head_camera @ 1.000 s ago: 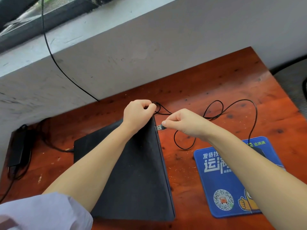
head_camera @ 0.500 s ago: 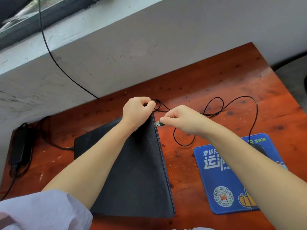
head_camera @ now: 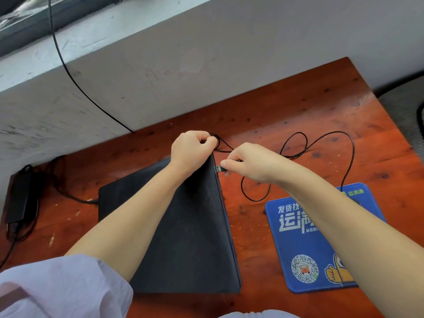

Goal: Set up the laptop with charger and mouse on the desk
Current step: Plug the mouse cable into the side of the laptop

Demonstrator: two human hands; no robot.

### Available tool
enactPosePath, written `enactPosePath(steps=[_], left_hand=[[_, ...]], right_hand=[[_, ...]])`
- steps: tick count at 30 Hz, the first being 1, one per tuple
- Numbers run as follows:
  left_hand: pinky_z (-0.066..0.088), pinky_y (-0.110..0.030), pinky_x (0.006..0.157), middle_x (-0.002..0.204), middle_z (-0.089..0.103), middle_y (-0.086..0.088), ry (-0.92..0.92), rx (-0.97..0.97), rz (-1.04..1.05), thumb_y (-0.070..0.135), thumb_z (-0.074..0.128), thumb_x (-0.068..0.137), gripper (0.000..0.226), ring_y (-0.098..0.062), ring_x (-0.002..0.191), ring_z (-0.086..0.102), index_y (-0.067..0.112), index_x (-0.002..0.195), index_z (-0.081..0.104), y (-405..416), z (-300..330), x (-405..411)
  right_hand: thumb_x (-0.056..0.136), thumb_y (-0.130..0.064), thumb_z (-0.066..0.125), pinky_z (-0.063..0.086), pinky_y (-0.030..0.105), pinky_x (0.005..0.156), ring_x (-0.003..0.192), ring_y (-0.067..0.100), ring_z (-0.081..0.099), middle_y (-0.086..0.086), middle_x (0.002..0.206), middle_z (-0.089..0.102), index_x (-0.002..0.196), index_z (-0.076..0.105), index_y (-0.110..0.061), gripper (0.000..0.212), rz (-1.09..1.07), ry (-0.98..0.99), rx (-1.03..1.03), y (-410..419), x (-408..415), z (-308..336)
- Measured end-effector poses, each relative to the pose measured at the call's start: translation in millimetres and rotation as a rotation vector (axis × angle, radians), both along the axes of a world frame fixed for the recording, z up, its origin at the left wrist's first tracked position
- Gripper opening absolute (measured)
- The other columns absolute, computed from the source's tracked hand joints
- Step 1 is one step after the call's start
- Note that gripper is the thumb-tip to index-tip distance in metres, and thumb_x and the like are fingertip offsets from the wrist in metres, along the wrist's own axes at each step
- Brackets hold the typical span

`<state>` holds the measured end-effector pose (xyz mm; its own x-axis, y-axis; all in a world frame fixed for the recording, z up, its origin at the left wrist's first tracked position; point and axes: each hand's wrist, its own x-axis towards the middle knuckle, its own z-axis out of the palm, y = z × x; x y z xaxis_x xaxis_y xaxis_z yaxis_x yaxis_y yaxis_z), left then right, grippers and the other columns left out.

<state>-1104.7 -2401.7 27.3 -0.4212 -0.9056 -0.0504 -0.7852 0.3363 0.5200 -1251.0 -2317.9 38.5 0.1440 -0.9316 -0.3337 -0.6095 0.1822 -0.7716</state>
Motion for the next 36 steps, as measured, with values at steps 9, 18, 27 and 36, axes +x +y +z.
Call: enactPosePath(steps=[9,18,27,36], left_hand=[[0.022,-0.027,0.046,0.039,0.031,0.004,0.038,0.001,0.002,0.027,0.042,0.071,0.031,-0.010,0.044,0.027,0.021,0.043,0.028,-1.5,4.2,2.7],[0.023,-0.024,0.047,0.043,0.027,0.005,0.051,-0.008,-0.012,0.023,0.045,0.074,0.031,-0.011,0.047,0.027,0.018,0.045,0.033,-0.8,6.0,4.3],[0.022,-0.027,0.047,0.045,0.026,0.003,0.040,-0.005,-0.005,0.024,0.044,0.073,0.029,-0.012,0.047,0.026,0.017,0.047,0.034,-0.2,8.6,3.8],[0.025,-0.026,0.047,0.044,0.030,0.004,0.042,0.004,-0.001,0.023,0.045,0.074,0.030,-0.011,0.047,0.029,0.017,0.046,0.038,0.3,6.0,2.9]], right_hand=[[0.091,-0.032,0.053,0.044,0.030,0.071,0.093,0.016,0.059,-0.009,0.105,0.065,0.115,0.060,-0.029,0.025,0.070,0.179,-0.376,15.8,-3.9,-10.1],[0.093,-0.038,0.048,0.045,0.028,0.057,0.055,-0.001,0.058,-0.007,0.060,0.063,0.071,0.062,-0.033,0.027,-0.042,-0.076,-0.259,17.4,-6.7,-9.7],[0.092,-0.044,0.047,0.035,0.021,0.042,0.033,0.007,0.031,-0.008,0.033,0.038,0.064,0.068,-0.022,0.041,-0.009,-0.165,0.028,3.2,-5.1,-6.0],[0.092,-0.041,0.049,0.024,0.009,0.031,0.027,0.006,0.029,-0.008,0.029,0.038,0.063,0.069,-0.019,0.041,0.009,-0.202,0.097,-4.3,-6.4,1.4]])
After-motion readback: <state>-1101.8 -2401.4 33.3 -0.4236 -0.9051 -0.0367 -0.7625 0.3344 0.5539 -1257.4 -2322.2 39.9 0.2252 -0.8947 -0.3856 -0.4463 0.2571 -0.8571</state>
